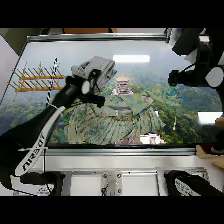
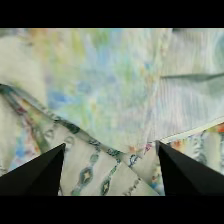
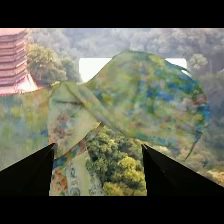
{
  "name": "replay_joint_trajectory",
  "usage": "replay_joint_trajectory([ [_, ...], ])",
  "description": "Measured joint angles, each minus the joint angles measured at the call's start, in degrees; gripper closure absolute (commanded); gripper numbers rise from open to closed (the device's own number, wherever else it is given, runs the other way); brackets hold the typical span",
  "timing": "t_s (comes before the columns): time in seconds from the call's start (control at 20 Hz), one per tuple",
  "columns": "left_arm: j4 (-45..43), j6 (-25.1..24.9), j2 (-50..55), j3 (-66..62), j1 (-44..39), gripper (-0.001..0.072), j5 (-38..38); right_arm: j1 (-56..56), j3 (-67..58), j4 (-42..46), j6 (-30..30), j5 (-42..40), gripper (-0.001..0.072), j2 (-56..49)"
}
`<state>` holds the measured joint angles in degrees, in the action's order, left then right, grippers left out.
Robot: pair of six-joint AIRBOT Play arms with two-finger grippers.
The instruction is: Fold the clothes and pants, and hang the long-sleeved shirts on hangers.
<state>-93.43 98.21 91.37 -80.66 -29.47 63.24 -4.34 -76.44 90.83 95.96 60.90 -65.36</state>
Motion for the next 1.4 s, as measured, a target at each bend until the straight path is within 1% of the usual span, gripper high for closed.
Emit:
replay_joint_trajectory([
  [0.15, -6.6, 2.2, 2.1, 2.5, -5.2, 0.0108, -1.7, -2.2, 2.6, -0.3, 0.1, 1.3, 0.0130, 1.5],
  [0.35, -10.1, 4.3, 4.7, 3.6, -6.3, 0.0108, -2.3, -3.4, 3.7, -0.5, 0.1, 2.1, 0.0130, 2.1],
  [0.75, -10.3, 7.3, 5.9, 4.0, -2.7, 0.0110, -5.7, -3.8, 4.2, -0.6, 0.8, 2.6, 0.0130, 2.3],
  [1.15, -10.0, 9.4, 6.0, 4.0, -2.6, 0.0111, -6.5, -3.8, 6.2, -1.0, 2.3, 2.6, 0.0130, 2.3],
  [1.2, -10.0, 9.4, 6.0, 4.0, -2.6, 0.0210, -6.4, -3.8, 6.4, -1.0, 2.3, 2.6, 0.0130, 2.2],
  [1.25, -10.0, 9.6, 6.0, 4.0, -2.6, 0.0519, -6.3, -3.8, 6.6, -1.0, 2.3, 2.8, 0.0130, 2.2],
  [1.3, -10.0, 9.6, 6.0, 4.0, -2.5, 0.0695, -6.1, -3.8, 6.7, -1.0, 2.5, 2.8, 0.0130, 2.2],
  [1.4, -10.1, 9.7, 6.0, 4.0, -2.4, 0.0692, -5.7, -3.8, 6.8, -1.0, 2.5, 2.8, 0.0130, 2.2],
])
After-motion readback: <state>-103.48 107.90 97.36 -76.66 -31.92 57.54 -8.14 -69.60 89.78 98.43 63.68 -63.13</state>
